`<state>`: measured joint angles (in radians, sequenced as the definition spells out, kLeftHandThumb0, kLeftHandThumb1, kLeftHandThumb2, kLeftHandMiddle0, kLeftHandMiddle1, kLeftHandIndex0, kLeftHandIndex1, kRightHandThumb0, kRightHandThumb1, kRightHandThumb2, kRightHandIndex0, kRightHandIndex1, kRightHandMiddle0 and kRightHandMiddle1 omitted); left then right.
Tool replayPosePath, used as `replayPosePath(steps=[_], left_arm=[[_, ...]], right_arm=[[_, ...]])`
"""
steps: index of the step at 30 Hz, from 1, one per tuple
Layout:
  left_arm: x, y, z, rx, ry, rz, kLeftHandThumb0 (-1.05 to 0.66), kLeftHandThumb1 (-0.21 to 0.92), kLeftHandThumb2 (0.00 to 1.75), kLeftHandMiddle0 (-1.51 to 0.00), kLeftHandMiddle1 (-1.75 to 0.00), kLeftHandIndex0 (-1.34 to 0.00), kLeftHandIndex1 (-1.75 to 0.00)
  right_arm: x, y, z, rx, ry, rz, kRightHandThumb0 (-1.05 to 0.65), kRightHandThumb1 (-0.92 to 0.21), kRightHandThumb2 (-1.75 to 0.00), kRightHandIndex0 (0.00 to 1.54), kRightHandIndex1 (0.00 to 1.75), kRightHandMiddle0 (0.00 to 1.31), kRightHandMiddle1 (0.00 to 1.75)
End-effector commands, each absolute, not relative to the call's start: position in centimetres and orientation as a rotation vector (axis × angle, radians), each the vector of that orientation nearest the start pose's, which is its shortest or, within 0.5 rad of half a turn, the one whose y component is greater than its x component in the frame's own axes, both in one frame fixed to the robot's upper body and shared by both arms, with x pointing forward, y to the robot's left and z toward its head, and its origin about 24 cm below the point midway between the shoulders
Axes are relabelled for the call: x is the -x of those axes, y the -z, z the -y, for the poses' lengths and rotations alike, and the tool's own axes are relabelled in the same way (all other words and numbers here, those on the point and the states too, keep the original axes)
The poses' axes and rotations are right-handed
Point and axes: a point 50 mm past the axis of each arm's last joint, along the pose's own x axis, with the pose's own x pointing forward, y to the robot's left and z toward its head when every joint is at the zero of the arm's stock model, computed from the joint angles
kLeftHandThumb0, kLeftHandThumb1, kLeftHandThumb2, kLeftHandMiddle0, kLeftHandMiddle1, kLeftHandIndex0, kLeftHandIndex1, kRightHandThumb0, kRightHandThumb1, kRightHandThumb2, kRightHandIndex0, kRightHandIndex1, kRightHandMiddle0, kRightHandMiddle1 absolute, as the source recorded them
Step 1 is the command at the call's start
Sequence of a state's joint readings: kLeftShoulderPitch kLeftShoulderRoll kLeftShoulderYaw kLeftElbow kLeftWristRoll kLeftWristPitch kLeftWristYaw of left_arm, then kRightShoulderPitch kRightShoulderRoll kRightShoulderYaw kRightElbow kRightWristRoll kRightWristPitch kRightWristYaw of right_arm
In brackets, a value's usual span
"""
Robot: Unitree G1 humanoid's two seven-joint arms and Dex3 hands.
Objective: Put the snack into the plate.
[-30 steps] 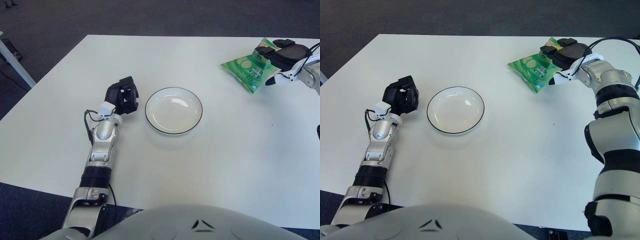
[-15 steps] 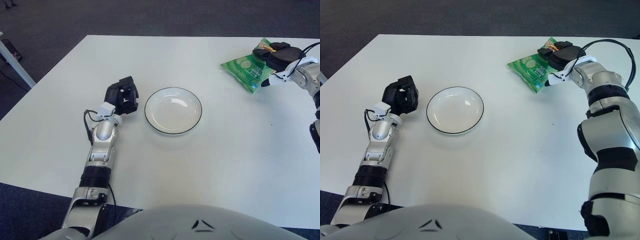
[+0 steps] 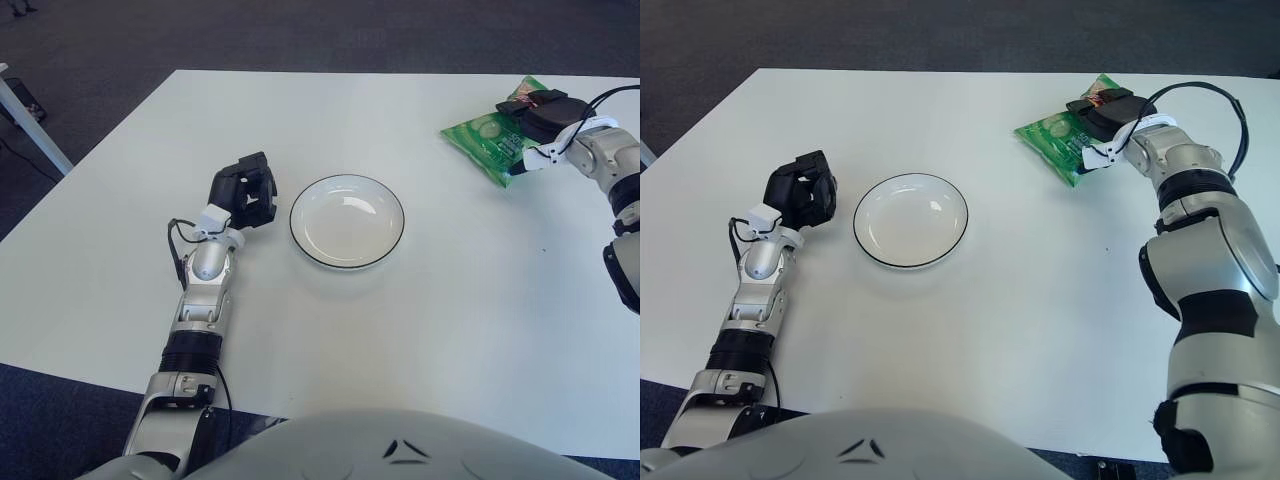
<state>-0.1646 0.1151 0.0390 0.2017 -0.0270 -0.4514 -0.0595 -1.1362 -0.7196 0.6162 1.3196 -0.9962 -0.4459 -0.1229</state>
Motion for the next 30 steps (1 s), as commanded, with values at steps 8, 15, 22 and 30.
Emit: replayPosePath(steps=[8,15,22,30], left_arm=[[-23.8,-0.6,-16.5,-0.048,0.021,0.116,-0.49,0.71,0.94,-1.41,-1.75,-1.18,-1.75],[-23.8,-0.6,-16.5,-0.045,0.018,0.119,-0.49,0.71,0.94,-1.41,-1.75,-1.18,-1.75],[-23.8,-0.6,-16.5,-0.044,0.015,0.122,-0.49,0.71,0.94,-1.41,-1.75,-1.18,-1.75],[-23.8,-0.6,-16.5,-0.046,0.01,0.132,-0.5,0.7,0.94,-1.41,-1.75,-1.18,-1.75]], right_arm=[[-39.3,-14.6,26.3,1.867,-0.28,-0.043,-0.95,-0.92,-0.17,0.0,0.0,0.0,0.35],[-39.0,-13.8,26.6,1.842,-0.284,-0.073,-0.91,-0.92,-0.2,0.0,0.0,0.0,0.47],[-38.7,-13.2,26.9,1.798,-0.283,-0.085,-0.83,-0.92,-0.23,0.01,0.0,0.0,0.62],[-38.0,-14.4,26.5,1.709,-0.378,0.049,-0.72,-0.83,-0.43,0.08,0.04,0.0,0.71]])
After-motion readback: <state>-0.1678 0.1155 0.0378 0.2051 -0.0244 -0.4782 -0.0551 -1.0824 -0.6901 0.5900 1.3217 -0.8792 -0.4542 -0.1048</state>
